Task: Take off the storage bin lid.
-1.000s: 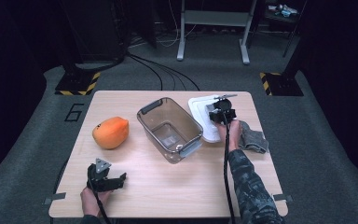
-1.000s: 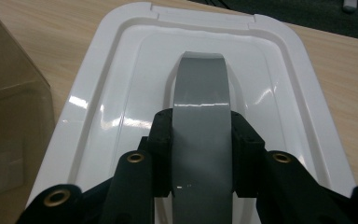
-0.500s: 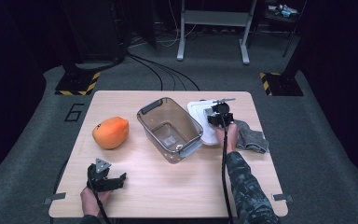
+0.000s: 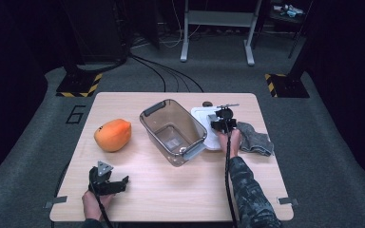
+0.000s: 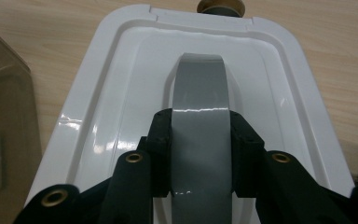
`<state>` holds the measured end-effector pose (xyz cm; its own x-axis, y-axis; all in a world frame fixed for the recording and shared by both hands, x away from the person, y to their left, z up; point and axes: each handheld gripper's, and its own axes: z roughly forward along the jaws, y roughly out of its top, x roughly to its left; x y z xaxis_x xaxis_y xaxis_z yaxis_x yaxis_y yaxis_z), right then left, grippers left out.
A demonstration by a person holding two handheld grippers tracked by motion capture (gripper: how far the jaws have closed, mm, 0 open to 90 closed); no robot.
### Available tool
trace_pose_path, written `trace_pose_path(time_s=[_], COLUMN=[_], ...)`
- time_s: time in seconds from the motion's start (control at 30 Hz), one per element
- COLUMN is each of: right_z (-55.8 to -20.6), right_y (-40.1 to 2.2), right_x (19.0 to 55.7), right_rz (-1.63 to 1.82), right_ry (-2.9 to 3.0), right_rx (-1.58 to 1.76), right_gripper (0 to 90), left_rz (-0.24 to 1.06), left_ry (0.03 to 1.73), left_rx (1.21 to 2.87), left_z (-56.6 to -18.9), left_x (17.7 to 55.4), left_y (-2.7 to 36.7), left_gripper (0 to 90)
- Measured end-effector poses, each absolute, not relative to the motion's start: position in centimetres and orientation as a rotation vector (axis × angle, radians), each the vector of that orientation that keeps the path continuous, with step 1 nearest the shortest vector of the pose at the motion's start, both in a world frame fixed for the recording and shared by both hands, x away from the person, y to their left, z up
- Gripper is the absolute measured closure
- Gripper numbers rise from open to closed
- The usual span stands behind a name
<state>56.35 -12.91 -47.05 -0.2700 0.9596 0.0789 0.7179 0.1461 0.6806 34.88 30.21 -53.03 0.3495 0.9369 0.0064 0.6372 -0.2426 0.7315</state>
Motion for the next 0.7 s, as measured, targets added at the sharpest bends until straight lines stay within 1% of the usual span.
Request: trace_pose_path(time_s=[0.43,0.57,0.7], right_z=[-48.5,-48.5,-48.2], right_y=[-12.8,-12.8,-13.1], right_x=[56.4,56.3,56.0], right_rz=[0.847,0.841,0.825], right_ry=[2.090,2.098,2.098], right_rx=[1.626,1.623,1.629], right_gripper=[64.8,59.1,47.5], left_rz=[0.604,0.603,0.604], left_ry=[1.369,1.369,1.369], left_rx=[1.975,1.975,1.975], left_z=[-53.0,-53.0,-53.0], left_x=[34.9,34.9,34.9], left_y=[30.2,30.2,30.2], left_gripper=[10.9,10.9,10.8])
